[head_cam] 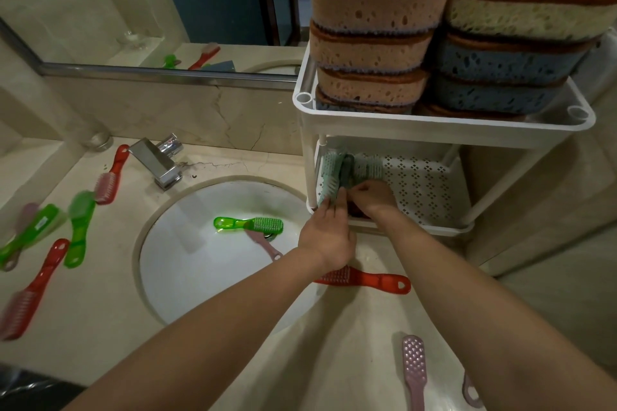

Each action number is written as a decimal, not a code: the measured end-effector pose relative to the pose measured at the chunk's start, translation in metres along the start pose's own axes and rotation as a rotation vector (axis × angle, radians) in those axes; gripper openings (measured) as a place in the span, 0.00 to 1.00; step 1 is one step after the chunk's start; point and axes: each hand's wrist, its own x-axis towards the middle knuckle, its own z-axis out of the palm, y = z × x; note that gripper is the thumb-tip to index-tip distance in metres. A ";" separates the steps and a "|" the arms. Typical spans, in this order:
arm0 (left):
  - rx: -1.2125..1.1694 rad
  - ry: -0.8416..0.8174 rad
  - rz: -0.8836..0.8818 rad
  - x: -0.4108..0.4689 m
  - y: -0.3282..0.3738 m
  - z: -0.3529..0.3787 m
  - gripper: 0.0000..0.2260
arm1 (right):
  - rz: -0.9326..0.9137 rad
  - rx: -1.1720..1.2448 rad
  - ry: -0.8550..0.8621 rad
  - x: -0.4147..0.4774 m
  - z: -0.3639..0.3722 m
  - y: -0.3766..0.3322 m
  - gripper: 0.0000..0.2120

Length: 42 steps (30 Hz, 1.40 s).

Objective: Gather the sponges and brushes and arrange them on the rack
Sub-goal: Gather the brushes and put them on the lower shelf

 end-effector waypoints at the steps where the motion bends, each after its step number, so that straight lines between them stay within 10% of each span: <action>1: 0.027 -0.004 0.000 0.000 -0.001 -0.001 0.33 | -0.003 0.003 -0.001 0.000 0.000 0.001 0.15; 5: 0.122 0.000 0.019 -0.001 0.001 -0.005 0.31 | -0.014 0.022 0.036 -0.001 0.001 0.003 0.02; 12: -0.016 0.061 -0.002 0.000 0.001 -0.005 0.31 | -0.070 0.076 0.035 0.002 0.006 0.005 0.07; 18: -0.310 0.432 0.023 -0.007 -0.014 -0.002 0.17 | -0.123 0.020 -0.021 0.005 0.006 -0.008 0.15; 24: -0.639 0.615 -0.355 0.002 -0.038 -0.017 0.10 | -0.086 -0.019 -0.048 0.008 0.009 -0.019 0.14; 42: -0.984 -0.041 -0.280 0.065 -0.057 -0.069 0.09 | 0.341 0.746 -0.402 0.014 -0.002 -0.041 0.12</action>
